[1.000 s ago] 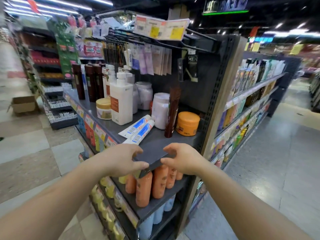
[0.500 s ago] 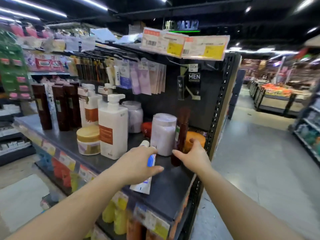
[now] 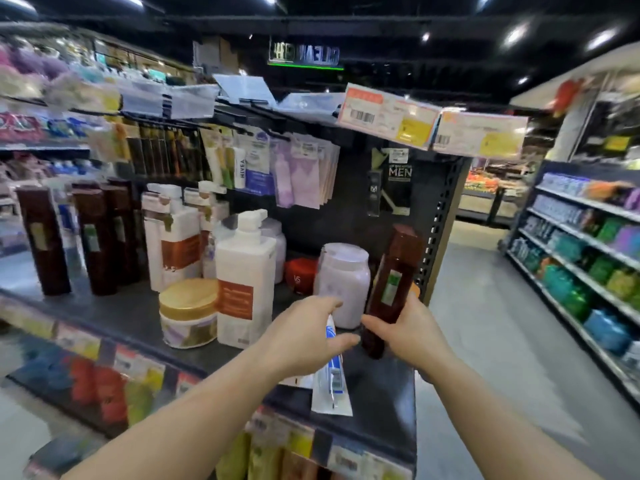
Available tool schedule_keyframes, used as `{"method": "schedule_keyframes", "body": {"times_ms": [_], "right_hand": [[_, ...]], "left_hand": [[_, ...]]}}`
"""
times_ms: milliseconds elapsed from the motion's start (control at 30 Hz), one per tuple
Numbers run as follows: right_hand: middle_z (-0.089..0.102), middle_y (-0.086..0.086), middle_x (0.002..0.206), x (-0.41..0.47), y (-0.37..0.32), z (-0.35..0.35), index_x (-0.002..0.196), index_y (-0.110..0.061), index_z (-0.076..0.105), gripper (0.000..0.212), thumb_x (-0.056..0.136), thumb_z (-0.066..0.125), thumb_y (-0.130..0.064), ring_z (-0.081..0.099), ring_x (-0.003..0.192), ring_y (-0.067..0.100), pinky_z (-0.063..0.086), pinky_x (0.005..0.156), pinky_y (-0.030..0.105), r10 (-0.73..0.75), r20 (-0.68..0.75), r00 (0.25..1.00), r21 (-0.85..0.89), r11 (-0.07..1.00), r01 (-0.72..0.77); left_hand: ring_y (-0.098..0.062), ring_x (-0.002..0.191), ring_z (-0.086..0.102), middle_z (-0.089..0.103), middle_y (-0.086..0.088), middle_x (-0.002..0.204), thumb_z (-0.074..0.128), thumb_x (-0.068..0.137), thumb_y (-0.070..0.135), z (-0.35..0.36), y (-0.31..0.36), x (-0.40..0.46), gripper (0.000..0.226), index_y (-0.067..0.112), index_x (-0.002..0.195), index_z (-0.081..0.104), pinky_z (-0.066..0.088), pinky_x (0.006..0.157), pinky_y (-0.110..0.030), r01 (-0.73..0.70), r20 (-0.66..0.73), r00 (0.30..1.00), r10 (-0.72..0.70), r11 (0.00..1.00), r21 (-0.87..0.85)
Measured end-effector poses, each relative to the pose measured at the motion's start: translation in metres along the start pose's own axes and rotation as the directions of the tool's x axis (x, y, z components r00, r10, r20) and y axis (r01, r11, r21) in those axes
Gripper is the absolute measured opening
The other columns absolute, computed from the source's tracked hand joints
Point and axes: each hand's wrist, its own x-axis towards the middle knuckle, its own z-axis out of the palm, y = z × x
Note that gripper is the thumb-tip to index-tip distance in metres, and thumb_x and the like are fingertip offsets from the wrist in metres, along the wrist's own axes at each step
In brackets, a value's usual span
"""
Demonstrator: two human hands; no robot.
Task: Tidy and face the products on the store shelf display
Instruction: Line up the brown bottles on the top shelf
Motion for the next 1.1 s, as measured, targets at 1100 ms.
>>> {"method": "schedule_keyframes", "body": {"times_ms": [1100], "right_hand": [[0.058,-0.029,0.082,-0.008,-0.270,0.398,0.092,-0.039,0.053,0.034,0.078,0.079,-0.023,0.052,0.071,-0.018,0.045,0.063,0.003,-0.082,0.130,0.988,0.196,0.979,0.056]], "left_hand": [[-0.012,0.130,0.043,0.048,0.007,0.141,0.053,0.087,0.056,-0.249,-0.429,-0.091,0.059,0.029,0.139,0.041,0.037,0.107,-0.034,0.303,-0.134,0.947,-0.292,0.951,0.068]]}}
